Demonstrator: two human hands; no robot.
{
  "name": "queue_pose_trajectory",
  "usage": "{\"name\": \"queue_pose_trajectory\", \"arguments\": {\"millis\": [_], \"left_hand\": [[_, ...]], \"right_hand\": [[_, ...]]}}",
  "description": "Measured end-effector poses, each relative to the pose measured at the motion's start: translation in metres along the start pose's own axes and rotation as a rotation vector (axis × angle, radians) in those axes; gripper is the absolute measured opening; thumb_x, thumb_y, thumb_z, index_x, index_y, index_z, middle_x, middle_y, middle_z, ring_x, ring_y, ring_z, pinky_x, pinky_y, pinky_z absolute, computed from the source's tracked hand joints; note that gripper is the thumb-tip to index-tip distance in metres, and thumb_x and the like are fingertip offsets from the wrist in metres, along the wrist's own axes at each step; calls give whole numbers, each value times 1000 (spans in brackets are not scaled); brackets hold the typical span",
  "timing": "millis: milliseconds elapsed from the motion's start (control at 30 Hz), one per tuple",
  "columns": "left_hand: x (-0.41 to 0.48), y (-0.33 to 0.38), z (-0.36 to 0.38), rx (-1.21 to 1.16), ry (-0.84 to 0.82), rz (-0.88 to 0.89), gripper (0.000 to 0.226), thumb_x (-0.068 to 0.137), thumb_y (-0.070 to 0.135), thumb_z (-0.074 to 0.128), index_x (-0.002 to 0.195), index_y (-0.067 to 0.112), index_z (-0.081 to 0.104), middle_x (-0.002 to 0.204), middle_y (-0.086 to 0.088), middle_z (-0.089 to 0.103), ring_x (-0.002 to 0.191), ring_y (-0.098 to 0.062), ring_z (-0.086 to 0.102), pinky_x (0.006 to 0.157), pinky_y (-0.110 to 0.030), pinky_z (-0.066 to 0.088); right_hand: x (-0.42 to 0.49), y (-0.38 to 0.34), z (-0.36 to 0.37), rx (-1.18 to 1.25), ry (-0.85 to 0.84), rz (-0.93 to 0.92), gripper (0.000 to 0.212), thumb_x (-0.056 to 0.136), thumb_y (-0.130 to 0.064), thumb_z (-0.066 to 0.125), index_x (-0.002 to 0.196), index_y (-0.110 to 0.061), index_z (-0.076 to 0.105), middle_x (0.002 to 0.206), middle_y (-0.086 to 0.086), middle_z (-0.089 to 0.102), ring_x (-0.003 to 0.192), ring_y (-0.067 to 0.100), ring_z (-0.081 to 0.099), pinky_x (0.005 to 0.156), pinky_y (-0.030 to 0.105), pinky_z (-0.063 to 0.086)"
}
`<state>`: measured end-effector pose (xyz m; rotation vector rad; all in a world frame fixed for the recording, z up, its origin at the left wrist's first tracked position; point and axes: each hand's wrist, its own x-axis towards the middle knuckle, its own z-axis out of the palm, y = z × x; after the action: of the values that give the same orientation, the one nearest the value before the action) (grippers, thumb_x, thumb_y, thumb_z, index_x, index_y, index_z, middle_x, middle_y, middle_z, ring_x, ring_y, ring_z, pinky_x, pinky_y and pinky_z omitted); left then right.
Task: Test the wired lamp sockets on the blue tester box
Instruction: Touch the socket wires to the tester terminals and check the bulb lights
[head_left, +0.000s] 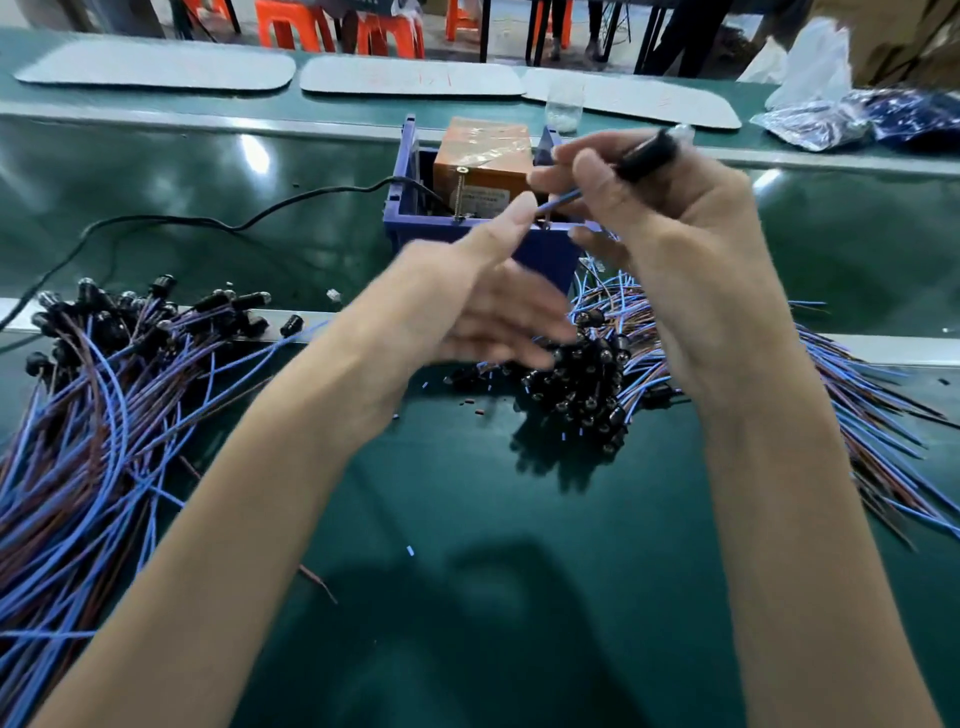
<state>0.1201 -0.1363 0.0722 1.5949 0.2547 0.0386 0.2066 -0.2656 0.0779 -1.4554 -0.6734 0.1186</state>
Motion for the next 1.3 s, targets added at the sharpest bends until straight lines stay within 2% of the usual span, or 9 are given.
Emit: {"name": "queue_pose_trajectory", "arguments": {"millis": [67, 200, 300, 433, 600, 767, 833, 1133, 1300], "left_hand": [[3, -2, 1, -139, -103, -199, 71, 94, 62, 26, 106, 5, 66, 99, -9, 75, 88, -18, 73, 72, -18, 55], [14, -9, -3, -766, 151, -238, 68, 99, 56, 23, 125, 0, 49, 109, -13, 70, 96, -21, 70, 88, -33, 51], [18, -16, -11, -1062, 429, -165, 56, 103, 43, 18, 113, 4, 58, 96, -10, 68, 80, -19, 66, 85, -34, 51], [19, -15, -17, -1291, 608, -3, 45, 106, 30, 22, 78, 8, 50, 52, 0, 45, 39, -11, 44, 53, -24, 45], [19, -16, -15, -1053, 571, 79, 41, 106, 32, 26, 73, 15, 44, 44, 8, 26, 34, -6, 20, 35, -17, 20], [14, -19, 8, -175, 189, 30, 42, 104, 31, 34, 66, 19, 45, 42, 13, 26, 36, -3, 18, 35, -14, 14], [12, -23, 19, 8, 51, -7, 42, 104, 32, 36, 65, 18, 47, 42, 13, 25, 34, -2, 18, 33, -13, 17], [13, -27, 18, 50, -12, -35, 43, 103, 33, 36, 65, 17, 47, 48, 11, 23, 39, -4, 17, 37, -14, 17], [15, -31, 16, 81, -28, -31, 43, 103, 34, 38, 66, 16, 50, 48, 12, 23, 40, -4, 17, 38, -15, 18]], "right_hand": [[-1, -2, 0, 55, 5, 2, 9, 97, -19, 55, 94, -19, 63, 92, -4, 75, 97, 13, 69, 82, 26, 52], [-2, -7, -3, 156, -8, 3, 16, 101, -21, 45, 96, -12, 58, 77, -2, 73, 85, 23, 72, 88, 40, 55], [-2, -9, -5, 200, 14, 37, 19, 102, -19, 42, 95, -10, 57, 60, -4, 60, 64, 15, 64, 74, 34, 56], [2, -6, -9, 215, 127, 113, 21, 102, -16, 42, 87, -11, 56, 53, -5, 32, 47, 9, 32, 46, 23, 41], [5, -3, -15, 138, 158, 162, 20, 99, -11, 47, 82, -10, 58, 48, -10, 28, 41, 5, 20, 37, 16, 18], [2, 1, -15, -17, 119, 177, 13, 90, -12, 63, 78, -10, 69, 45, -11, 32, 41, 6, 21, 36, 17, 19], [1, 4, -14, -98, 76, 199, 11, 86, -15, 68, 77, -12, 73, 46, -8, 32, 44, 9, 20, 39, 21, 16], [3, 9, -16, -174, 44, 212, 14, 91, -25, 65, 87, -17, 76, 46, -19, 45, 43, 3, 31, 41, 10, 24], [-1, 11, -8, -157, -65, 247, 6, 84, -17, 72, 86, -12, 74, 43, -16, 45, 38, 2, 33, 40, 7, 25]]}}
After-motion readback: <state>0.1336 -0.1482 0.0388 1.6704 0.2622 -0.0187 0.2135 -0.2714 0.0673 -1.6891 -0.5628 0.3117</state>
